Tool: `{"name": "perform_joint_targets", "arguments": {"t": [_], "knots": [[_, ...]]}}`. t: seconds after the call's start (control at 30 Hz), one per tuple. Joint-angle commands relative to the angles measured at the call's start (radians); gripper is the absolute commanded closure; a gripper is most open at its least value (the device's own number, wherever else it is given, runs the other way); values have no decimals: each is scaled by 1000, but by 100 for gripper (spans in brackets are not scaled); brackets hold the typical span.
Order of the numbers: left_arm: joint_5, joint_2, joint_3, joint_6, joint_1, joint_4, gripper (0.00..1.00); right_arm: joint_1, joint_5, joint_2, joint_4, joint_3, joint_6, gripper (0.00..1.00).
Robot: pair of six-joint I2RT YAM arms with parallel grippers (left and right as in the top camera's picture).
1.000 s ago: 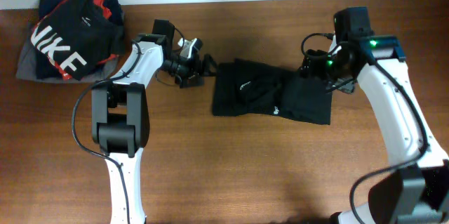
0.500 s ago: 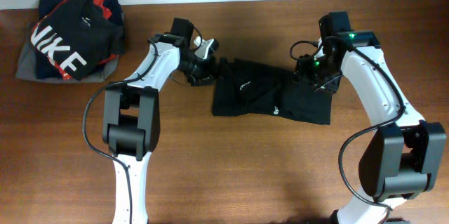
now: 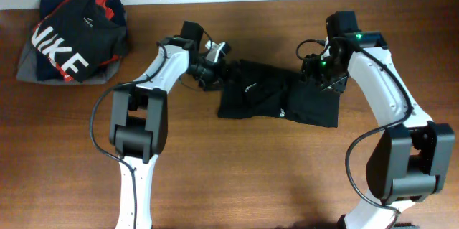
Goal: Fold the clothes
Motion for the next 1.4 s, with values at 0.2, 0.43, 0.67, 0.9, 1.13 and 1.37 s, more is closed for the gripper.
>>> {"name": "perform_joint_targets", "arguments": {"t": [0.2,0.43,0.67,0.9,1.13,1.37], "knots": [[-82,121,-57,1,-84,-8,1,22,-88,124,83,-3,8,44],[-92,121,-57,1,-103,-6,1,69,-93,176,113,-5,35,46],[-102,121,-57,-6,-108,-5,1,136,-182,238,163,-5,35,49],[-123,121,-57,-6,-108,-5,1,180,-171,263,176,-5,61,49],[-125,121,-57,-6,-114,15,3,177,-179,264,184,-5,61,48],[-132,121,-57,-6,-117,21,5,178,-237,263,201,-3,61,52]]}}
